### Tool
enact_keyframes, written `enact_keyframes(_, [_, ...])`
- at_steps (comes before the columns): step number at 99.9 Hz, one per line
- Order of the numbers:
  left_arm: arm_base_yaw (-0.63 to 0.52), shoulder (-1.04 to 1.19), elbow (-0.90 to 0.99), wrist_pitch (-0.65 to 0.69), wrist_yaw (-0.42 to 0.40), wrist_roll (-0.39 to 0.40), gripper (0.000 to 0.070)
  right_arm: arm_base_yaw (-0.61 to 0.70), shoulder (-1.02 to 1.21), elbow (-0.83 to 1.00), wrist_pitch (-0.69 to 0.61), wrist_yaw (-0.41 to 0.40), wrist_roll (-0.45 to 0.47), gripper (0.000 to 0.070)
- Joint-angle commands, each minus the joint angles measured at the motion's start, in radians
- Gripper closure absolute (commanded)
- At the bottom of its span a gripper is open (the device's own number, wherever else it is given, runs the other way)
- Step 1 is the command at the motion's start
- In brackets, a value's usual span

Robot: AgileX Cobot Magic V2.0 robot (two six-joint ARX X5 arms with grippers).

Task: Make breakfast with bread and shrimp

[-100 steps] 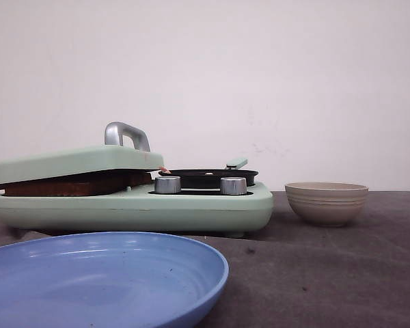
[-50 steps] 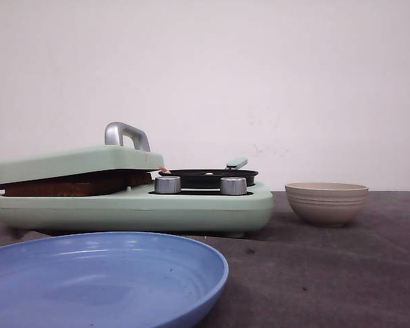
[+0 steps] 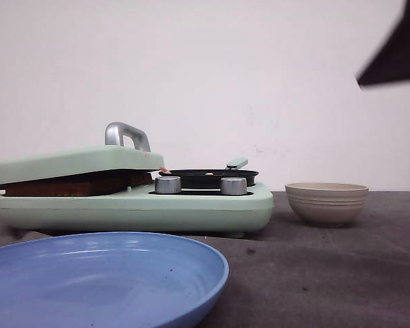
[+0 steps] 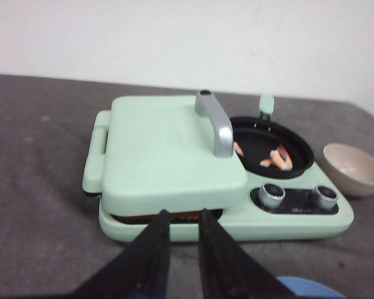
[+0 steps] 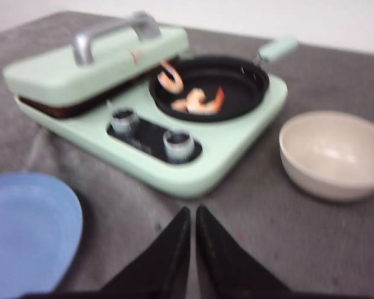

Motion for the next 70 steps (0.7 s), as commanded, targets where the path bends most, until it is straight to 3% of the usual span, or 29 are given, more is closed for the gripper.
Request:
enact_keyframes(1, [-0.003,-0.014,-0.013,0.016,0.007,-0.025,0.0700,0.008,-0.028,-0.024,0.013,0.009,0.021,0.0694])
enact_keyframes(14, [-0.003,-0.029,-0.020,0.023,-0.013,-0.037,0.0700,0.008,-0.089,-0.079,0.009,0.042,0.021,0.0693])
enact_keyframes(30, [-0.003,-0.029,-0.020,0.011,-0.042,-0.087,0.0700,0.007,-0.106,-0.085,-0.012,0.146,0.042,0.0694])
enact_keyframes(36, [-0.003,-0.029,-0.020,0.011,-0.042,-0.120,0.0700,0.007,-0.106,-0.085,-0.021,0.148,0.045,0.0693])
enact_keyframes(70, [-0.003,-0.029,-0.020,0.012,-0.038,-0.132,0.0700,0.007,-0.106,-0.085,0.009,0.154,0.040,0.0693])
